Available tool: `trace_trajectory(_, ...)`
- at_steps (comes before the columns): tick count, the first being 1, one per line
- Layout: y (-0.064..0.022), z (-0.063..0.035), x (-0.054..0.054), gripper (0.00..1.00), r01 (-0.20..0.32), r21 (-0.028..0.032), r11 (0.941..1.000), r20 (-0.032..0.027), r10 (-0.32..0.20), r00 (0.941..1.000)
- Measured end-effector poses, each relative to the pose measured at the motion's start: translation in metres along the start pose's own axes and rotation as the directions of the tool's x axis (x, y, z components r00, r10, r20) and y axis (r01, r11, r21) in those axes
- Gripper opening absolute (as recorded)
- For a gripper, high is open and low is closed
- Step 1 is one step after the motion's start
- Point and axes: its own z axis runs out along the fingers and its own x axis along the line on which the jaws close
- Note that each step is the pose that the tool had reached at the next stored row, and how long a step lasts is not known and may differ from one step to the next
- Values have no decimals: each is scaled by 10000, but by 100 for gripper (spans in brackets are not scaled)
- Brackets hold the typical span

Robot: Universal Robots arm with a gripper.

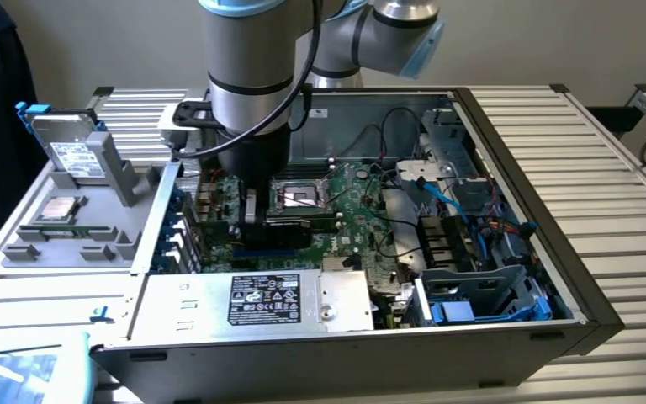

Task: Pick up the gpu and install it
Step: 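Insert the gpu into the slot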

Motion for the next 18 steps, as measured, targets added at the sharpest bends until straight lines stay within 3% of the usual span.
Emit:
trace_trajectory(14, -9, 10, 28, 27, 250, 1, 9997, -14, -250, 9997)
trace_trajectory(18, -19, 0, 28, 27, 253, -97, 9996, 3, -253, 9997)
